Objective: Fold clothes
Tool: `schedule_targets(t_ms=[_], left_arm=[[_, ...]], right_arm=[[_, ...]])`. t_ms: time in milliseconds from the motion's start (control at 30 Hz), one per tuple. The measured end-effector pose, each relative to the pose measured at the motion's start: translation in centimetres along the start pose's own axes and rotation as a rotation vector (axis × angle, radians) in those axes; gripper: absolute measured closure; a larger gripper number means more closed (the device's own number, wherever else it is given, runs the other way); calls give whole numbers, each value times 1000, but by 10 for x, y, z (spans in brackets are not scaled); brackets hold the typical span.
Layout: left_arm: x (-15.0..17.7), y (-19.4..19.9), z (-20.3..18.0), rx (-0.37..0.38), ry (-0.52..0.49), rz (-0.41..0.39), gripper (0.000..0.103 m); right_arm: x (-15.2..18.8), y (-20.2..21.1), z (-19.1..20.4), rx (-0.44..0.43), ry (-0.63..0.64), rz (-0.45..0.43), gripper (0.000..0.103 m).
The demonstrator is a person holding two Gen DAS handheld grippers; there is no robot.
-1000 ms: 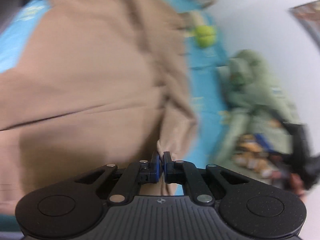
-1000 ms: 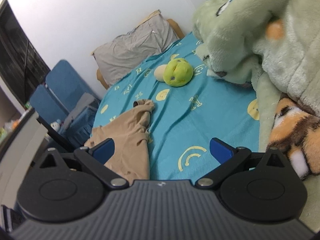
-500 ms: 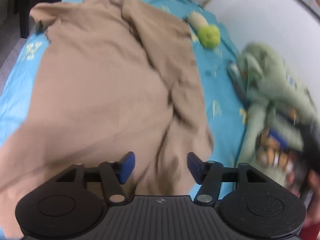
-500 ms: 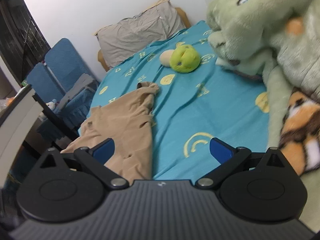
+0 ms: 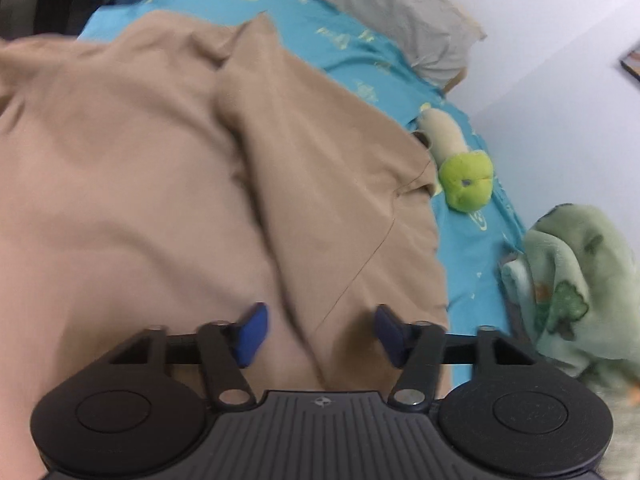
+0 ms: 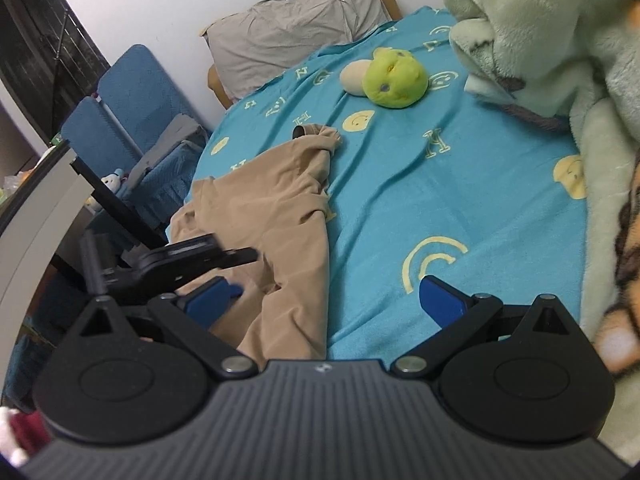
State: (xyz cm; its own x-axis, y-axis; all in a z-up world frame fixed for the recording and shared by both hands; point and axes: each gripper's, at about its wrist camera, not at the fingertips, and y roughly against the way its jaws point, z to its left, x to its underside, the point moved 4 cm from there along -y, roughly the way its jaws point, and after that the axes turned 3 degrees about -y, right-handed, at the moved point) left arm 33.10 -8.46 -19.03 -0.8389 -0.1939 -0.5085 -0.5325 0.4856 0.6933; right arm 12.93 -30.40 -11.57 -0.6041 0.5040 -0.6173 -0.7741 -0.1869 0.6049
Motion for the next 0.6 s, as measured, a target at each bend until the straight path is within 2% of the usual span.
schedule_targets(t_ms=[33, 100, 200, 267, 367, 467, 600], left_arm=[[-3, -5, -4, 6, -35, -1, 97], [-5, -11, -19, -24, -163, -30, 98], [-13, -8, -40, -95, -331, -123, 98], [-21, -5, -47, -179, -398, -171, 98], [-25, -7, -43, -243, -417, -142, 97], [-19, 6, -38, -177, -367, -107, 87], [5, 59, -24, -131, -347, -58, 48]], right_arm=[[0, -3, 0, 0, 1, 4, 0], [-1, -8, 0, 0, 1, 12, 0], [-2, -12, -2, -21, -24, 24, 0], [-2, -13, -4, -21, -42, 25, 0], [-3, -13, -8, -8, -64, 17, 0], [-5, -11, -12, -7, -85, 5, 0], [-5, -9, -10, -6, -76, 3, 0]])
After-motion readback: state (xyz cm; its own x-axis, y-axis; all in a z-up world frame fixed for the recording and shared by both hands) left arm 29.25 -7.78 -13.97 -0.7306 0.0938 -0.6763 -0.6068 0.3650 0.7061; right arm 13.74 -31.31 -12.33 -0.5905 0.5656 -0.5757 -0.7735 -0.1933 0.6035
